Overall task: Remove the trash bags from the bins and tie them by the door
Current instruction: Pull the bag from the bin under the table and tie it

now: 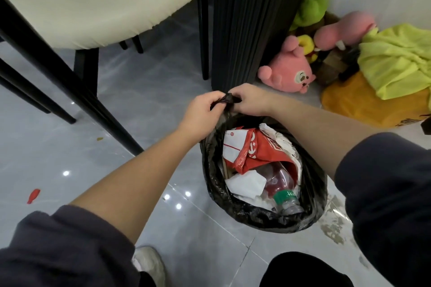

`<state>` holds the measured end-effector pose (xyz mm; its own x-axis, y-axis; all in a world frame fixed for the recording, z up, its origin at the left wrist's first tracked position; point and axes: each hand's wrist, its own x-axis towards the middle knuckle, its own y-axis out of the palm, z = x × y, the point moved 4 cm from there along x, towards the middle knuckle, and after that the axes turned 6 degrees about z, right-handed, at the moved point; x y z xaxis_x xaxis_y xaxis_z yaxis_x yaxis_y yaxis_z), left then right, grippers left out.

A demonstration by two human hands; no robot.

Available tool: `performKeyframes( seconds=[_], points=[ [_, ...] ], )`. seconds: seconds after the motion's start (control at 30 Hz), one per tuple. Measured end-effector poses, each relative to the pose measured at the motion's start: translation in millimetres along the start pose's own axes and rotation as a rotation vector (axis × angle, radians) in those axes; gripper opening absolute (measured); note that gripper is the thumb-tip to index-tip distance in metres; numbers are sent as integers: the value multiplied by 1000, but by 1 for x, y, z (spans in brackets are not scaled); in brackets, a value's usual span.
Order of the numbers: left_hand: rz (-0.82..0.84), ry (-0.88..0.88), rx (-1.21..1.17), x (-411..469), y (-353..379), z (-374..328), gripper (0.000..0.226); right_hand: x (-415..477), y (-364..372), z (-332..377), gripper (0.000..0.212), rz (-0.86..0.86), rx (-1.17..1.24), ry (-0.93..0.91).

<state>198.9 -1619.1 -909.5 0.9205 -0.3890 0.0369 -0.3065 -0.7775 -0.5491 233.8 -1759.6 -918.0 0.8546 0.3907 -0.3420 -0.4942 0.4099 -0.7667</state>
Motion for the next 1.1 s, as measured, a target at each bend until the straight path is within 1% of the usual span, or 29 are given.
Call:
performKeyframes(
  seconds=[0.03,0.1,0.13,0.17,0.27,0.33,0.43,0.53,0.6,0.63,0.7,0.73,0.8,0.87,0.97,1.03,1.1],
  points=[
    [-15,-14,51,-4,-2,1,15,-2,-3,-2,3,-63,-23,-3],
    [-40,-74,139,-13,-8,5,5,-12,-13,-8,8,-181,-24,10],
    [-42,-109,183,-18,-11,9,3,-18,-17,-12,9,-218,-23,32],
    [-38,-146,233,-24,-14,13,7,-25,-21,-20,9,-239,-42,67],
    [-2,-300,342,-37,-23,27,10,-45,-27,-48,12,-261,-177,231],
    [26,-423,367,-45,-27,35,9,-57,-28,-65,9,-292,-202,359],
    [49,-538,326,-58,-29,40,19,-77,-23,-81,5,-300,-117,528],
    [93,-683,138,-70,-26,44,24,-92,-11,-93,16,-279,-36,633],
    [153,-786,-4,-82,-18,45,35,-99,-1,-96,24,-269,81,667],
    [209,-806,-26,-88,-12,44,42,-101,3,-97,26,-268,126,676],
    [337,-761,2,-97,2,36,52,-103,8,-97,28,-284,193,685],
    [377,-715,41,-100,9,31,53,-104,9,-98,27,-303,231,686],
    [389,-641,148,-101,18,24,49,-105,11,-98,25,-354,302,691],
    [334,-628,193,-94,19,23,46,-104,10,-97,23,-415,351,688],
    [181,-637,165,-73,11,27,40,-103,5,-96,26,-519,413,692],
    [78,-639,133,-61,4,31,31,-104,1,-94,23,-565,451,695],
    [36,-641,147,-55,-5,33,20,-107,-1,-97,24,-569,467,702]
  ],
)
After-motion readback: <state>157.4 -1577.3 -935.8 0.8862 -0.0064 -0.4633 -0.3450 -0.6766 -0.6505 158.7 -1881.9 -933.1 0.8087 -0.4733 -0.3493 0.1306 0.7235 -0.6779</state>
